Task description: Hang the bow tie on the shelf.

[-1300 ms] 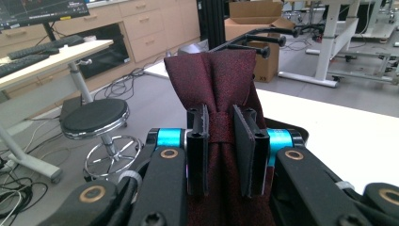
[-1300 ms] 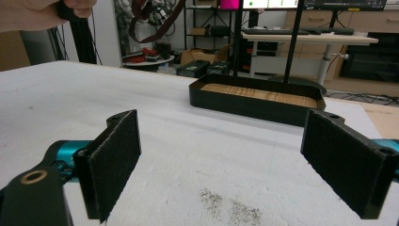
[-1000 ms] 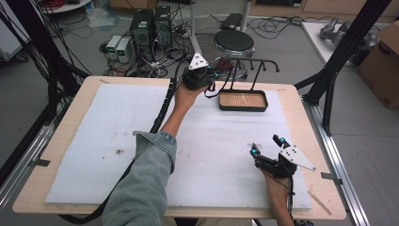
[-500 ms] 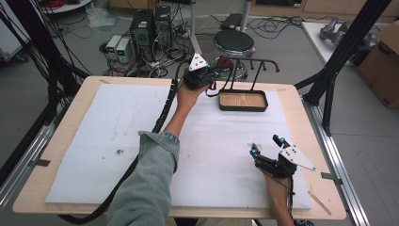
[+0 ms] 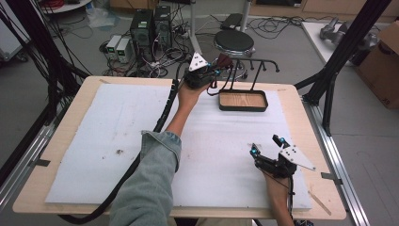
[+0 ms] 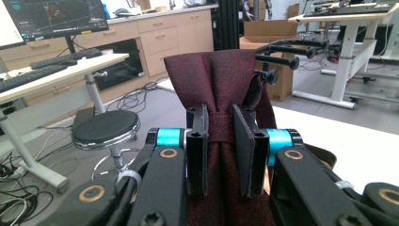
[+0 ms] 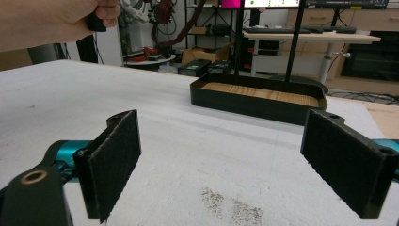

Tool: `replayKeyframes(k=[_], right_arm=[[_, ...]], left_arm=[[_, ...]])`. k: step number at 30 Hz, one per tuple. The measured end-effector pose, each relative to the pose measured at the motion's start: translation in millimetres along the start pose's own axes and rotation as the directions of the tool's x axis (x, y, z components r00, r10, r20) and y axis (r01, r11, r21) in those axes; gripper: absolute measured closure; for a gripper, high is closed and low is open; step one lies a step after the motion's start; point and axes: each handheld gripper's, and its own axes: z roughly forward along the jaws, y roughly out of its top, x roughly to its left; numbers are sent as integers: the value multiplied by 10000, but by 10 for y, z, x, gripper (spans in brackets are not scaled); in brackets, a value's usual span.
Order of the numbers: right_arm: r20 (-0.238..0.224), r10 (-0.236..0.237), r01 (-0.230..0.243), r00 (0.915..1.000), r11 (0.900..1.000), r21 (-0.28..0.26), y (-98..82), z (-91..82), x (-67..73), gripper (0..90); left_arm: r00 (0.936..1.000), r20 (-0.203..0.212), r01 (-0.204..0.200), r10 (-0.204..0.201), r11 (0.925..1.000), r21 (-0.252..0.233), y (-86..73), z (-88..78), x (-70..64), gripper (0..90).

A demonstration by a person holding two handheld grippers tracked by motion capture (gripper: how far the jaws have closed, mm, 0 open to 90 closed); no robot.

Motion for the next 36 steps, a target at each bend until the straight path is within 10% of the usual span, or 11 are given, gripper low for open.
replayKeyframes(k=[36], right_arm=[[-72, -4, 4, 10000, 10000, 2, -2, -1, -4, 118]], left_arm=[[9975, -603, -317, 371, 9956, 887, -165, 89, 55, 740]])
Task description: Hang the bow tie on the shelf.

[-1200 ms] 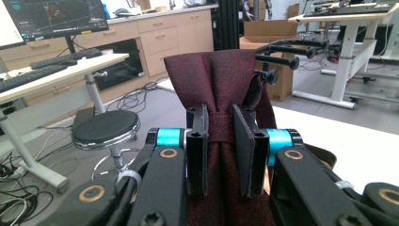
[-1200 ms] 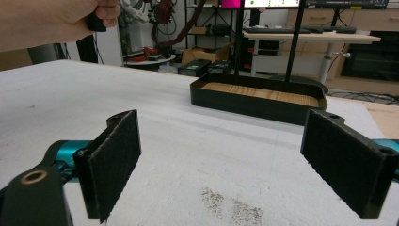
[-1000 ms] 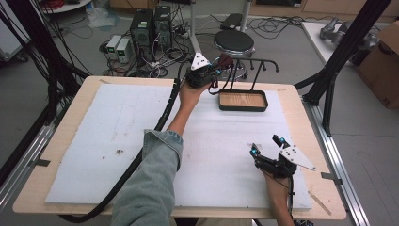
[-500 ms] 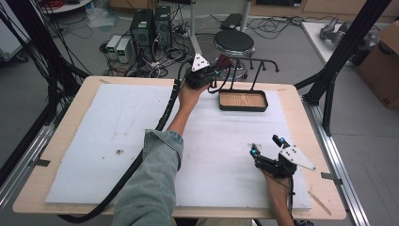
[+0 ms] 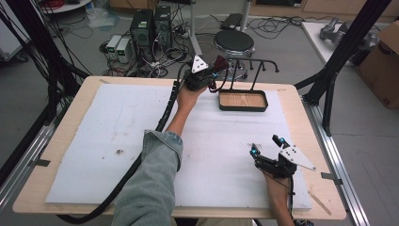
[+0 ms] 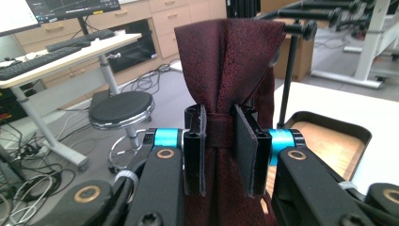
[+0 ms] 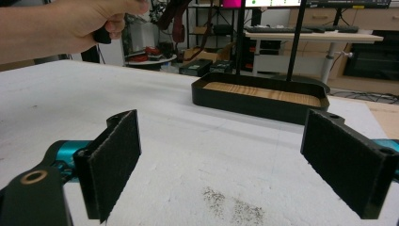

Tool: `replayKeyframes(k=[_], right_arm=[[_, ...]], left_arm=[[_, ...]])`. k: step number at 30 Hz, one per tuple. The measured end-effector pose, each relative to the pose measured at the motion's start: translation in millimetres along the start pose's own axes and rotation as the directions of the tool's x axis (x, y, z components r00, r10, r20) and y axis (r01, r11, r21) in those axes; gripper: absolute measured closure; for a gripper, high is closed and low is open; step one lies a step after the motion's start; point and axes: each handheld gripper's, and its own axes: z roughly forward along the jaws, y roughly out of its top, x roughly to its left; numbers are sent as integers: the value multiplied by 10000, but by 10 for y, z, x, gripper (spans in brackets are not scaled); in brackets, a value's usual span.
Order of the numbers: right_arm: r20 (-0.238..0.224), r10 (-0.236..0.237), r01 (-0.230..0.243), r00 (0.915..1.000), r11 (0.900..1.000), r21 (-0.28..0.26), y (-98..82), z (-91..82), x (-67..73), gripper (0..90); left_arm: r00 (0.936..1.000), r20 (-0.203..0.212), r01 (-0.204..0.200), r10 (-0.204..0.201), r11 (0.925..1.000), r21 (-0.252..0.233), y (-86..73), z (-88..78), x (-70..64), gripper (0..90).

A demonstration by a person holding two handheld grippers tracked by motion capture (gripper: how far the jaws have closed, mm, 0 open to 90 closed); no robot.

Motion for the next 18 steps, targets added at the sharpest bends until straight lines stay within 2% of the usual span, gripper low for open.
replayKeyframes(k=[4, 10, 15, 18], right_arm=[[14, 17, -17, 10000, 10000, 9, 0, 0, 0, 118], [37, 21, -21, 10000, 10000, 9, 0, -1, 0, 119], [48, 12, -12, 10000, 10000, 1, 0, -1, -2, 118], [48, 18, -18, 10000, 10000, 7, 0, -1, 0, 118]], left_arm=[[10000, 13, -64, 64, 10000, 42, 4, -3, -2, 735], [9990, -202, -391, 402, 9979, 511, -3, -16, 17, 691], [9979, -207, -598, 609, 9970, 499, -19, -64, 35, 676], [9984, -129, -538, 546, 9969, 578, -18, -117, 71, 651]])
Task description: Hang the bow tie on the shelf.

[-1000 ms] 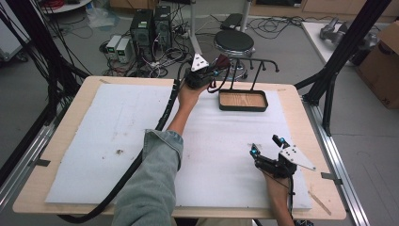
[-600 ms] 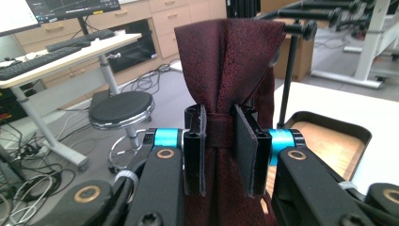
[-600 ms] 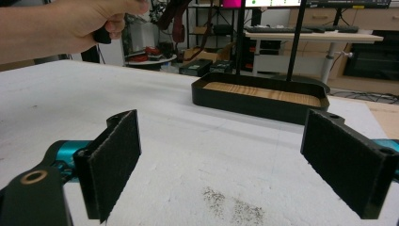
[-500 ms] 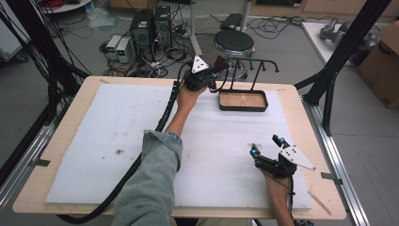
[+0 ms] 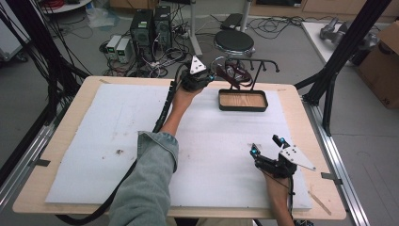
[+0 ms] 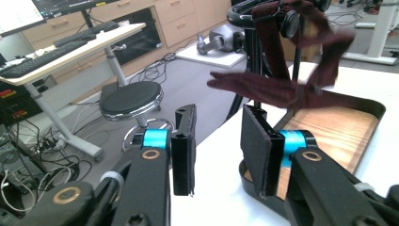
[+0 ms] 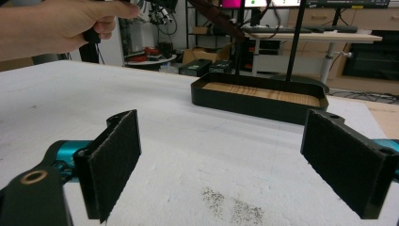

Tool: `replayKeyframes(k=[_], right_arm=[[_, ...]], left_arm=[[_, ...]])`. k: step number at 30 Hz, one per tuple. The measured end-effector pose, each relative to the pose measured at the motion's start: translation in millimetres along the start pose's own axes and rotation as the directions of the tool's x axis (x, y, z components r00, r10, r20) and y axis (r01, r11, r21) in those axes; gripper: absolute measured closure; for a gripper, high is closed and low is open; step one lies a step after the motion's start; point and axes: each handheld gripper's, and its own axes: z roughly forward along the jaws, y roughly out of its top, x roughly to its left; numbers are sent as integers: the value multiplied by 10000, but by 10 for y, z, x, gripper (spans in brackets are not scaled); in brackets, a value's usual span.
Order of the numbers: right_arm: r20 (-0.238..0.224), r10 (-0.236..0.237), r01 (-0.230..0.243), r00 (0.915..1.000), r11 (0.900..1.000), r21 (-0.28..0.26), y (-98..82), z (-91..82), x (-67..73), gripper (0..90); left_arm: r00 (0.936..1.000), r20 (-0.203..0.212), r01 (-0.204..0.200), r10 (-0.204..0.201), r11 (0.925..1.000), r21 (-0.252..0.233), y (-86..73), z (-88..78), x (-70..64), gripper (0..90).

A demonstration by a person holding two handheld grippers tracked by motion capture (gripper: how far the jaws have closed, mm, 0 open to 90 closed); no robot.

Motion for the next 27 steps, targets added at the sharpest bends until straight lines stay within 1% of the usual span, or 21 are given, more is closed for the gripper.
replayKeyframes(k=[2, 4, 5, 9, 11, 13, 16, 19, 21, 26, 27], right_arm=[[-5, 30, -30, 10000, 10000, 12, 0, 0, 2, 119], [8, 6, -6, 10000, 10000, -9, 0, 2, -1, 118], [10, 20, -20, 10000, 10000, 6, 0, 3, 0, 118], [20, 39, -39, 10000, 10000, 12, 0, 4, -4, 118], [29, 43, -43, 10000, 10000, 16, 0, 4, -4, 119], [35, 47, -47, 10000, 10000, 28, -1, 5, -5, 118], [88, 56, -56, 9999, 10000, 6, -1, 6, -11, 118], [96, 125, -125, 9999, 9999, 18, -1, 5, -12, 118], [109, 124, -124, 9999, 9999, 22, -1, 5, -12, 118], [145, 81, -82, 9999, 9999, 59, -2, 7, -5, 118], [149, 80, -81, 9999, 10000, 56, -2, 8, -5, 118]], left_arm=[[9999, 109, 73, -74, 9999, 69, 5, -46, 25, 642], [9998, 168, 50, -52, 9999, 105, 16, -99, 40, 632], [9997, 248, 70, -72, 9999, 83, 25, -138, 54, 623], [9992, 359, 174, -173, 9998, -23, 66, -278, 106, 587], [9995, 301, 90, -90, 10000, 5, 86, -351, 137, 562], [9995, 302, 98, -96, 9999, -49, 103, -428, 173, 546], [9977, 449, 521, -513, 9985, -157, 132, -599, 255, 496], [9971, 511, 577, -565, 9981, -224, 135, -775, 317, 481], [9973, 457, 586, -575, 9980, -222, 123, -890, 361, 466], [9965, 360, 766, -755, 9966, -305, 60, -1168, 473, 453], [9969, 348, 711, -701, 9971, -288, 43, -1221, 483, 452]])
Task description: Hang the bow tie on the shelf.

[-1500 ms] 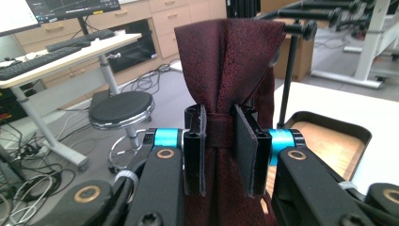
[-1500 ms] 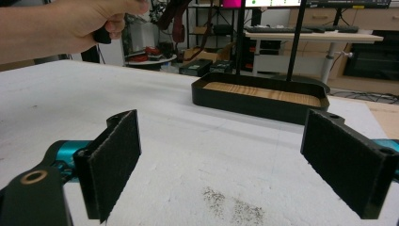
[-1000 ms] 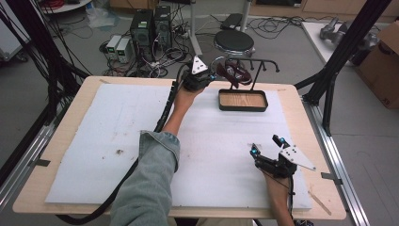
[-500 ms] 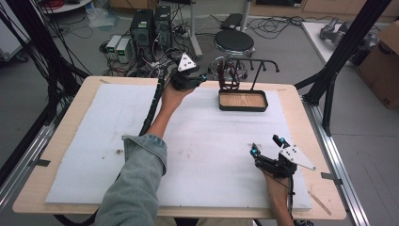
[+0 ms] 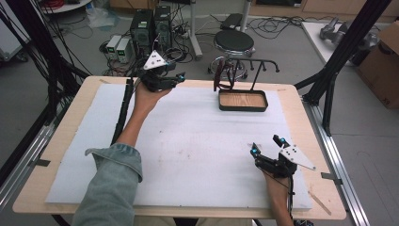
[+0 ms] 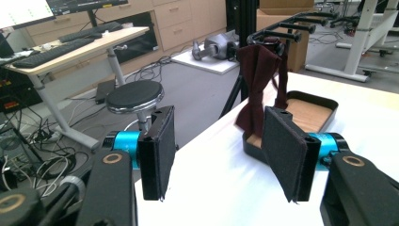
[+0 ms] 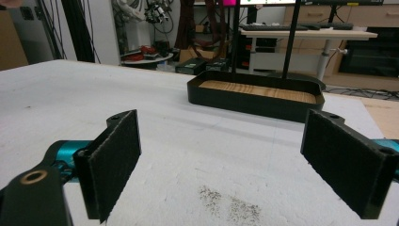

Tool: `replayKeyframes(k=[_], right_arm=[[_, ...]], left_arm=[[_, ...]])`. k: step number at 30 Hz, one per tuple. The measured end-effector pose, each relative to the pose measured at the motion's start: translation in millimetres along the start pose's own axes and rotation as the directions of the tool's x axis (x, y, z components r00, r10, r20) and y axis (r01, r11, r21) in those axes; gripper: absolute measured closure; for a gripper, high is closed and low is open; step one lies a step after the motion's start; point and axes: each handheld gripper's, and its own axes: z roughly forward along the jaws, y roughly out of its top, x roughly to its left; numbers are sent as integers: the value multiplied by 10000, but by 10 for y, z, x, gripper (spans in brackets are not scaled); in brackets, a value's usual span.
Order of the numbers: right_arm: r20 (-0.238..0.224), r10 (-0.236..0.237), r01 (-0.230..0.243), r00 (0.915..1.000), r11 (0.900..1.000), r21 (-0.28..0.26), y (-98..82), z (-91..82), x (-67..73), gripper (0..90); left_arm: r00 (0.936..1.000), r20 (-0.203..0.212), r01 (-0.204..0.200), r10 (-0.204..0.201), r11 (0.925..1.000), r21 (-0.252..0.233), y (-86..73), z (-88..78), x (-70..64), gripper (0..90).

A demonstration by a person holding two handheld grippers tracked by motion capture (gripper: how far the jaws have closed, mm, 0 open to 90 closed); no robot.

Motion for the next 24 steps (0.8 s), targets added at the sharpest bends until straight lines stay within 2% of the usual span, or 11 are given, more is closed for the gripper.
replayKeyframes(k=[2, 4, 7, 10, 15, 18, 24], right_arm=[[24, 53, -53, 10000, 10000, 9, 1, 0, 2, 118], [38, 29, -29, 10000, 10000, 33, 1, 1, -1, 118], [54, 6, -6, 10000, 10000, 60, 2, 1, 1, 118], [71, -49, 49, 10000, 10000, 47, 1, 3, 1, 118], [107, -96, 95, 9999, 9999, 97, 2, 6, 12, 118], [109, -81, 80, 9999, 9999, 94, 2, 8, 12, 118], [81, -134, 133, 9999, 9999, 106, 2, 10, 14, 118]], left_arm=[[9997, -46, -221, 222, 9997, 118, -36, -120, 6, 439], [9997, 47, -227, 227, 9997, 91, -63, -216, 8, 411], [9999, 94, -79, 80, 9999, -140, -104, -381, 13, 403], [9995, 204, 252, -248, 9995, -179, -147, -532, 17, 378], [9990, 249, 387, -380, 9988, -295, -201, -752, -12, 328], [9996, -14, 268, -269, 9984, -503, -234, -903, -38, 295], [9984, -159, 526, -538, 9965, -653, -318, -1158, -65, 244]])
